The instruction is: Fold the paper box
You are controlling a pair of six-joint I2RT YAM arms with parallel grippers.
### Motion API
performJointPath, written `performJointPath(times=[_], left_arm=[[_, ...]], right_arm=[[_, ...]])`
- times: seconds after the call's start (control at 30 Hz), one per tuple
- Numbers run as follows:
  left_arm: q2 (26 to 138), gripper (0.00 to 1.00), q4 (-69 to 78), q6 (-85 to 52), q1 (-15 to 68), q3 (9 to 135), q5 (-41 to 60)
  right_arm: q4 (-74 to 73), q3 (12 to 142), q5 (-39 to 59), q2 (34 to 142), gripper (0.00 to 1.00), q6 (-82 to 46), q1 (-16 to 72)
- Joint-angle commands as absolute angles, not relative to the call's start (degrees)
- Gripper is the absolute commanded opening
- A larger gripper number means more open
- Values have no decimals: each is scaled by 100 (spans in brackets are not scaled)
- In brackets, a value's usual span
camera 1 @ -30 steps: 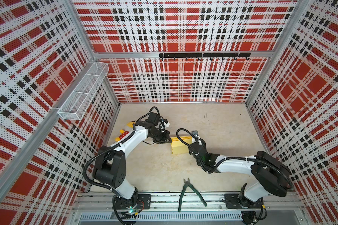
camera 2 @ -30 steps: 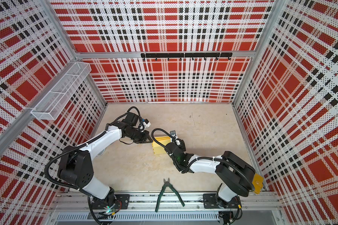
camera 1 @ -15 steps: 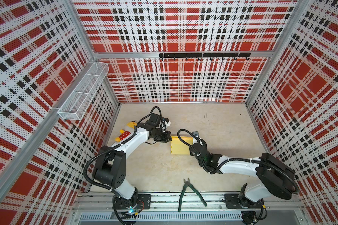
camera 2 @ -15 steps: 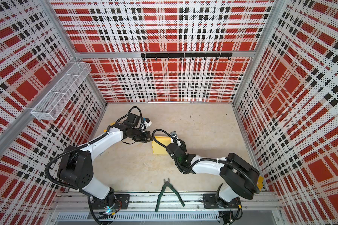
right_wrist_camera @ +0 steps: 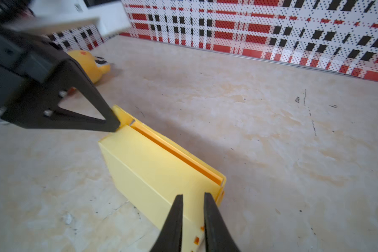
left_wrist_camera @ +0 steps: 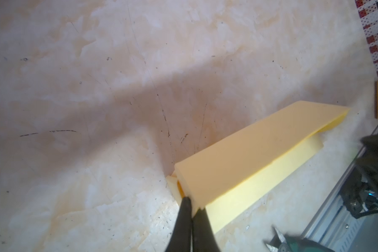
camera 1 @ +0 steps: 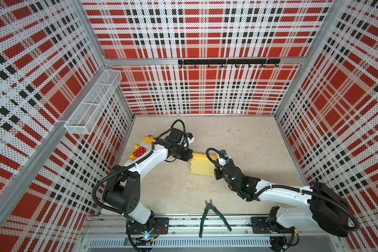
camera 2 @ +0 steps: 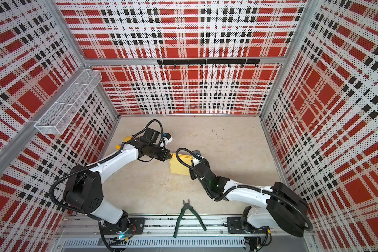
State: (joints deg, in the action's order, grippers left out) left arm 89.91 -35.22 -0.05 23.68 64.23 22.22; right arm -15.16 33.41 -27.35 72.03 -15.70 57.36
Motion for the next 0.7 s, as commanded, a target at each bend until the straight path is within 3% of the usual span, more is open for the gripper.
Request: performJointPath(times=[0.0, 0.13, 0.27, 0.37, 0.43, 0.67], left_arm=[[8861, 1, -3728, 356, 2409, 6208, 2065], [8765, 0, -3692, 615, 2427, 6167, 2129], [8680, 0, -3670, 1044, 2469, 6094, 2167], [8638, 0, -3599, 1391, 2524, 6003, 2119], [8597, 0, -3560, 1603, 2582, 5943, 1959], [8574, 0, -3507, 1795, 2655, 5944, 1707]], right_arm=[[-1580, 3323, -2098, 6805, 25, -1438, 5760], [-1336, 3345, -1551, 6370, 29, -1444, 5544], [-1321, 3422, -598, 6276, 33, -1696, 4756], [-1342, 3673, 246, 6661, 34, -1905, 4150], [-1237, 3969, 687, 7088, 41, -1972, 3932], [-2095, 4447, 1792, 8583, 48, -2687, 3802]])
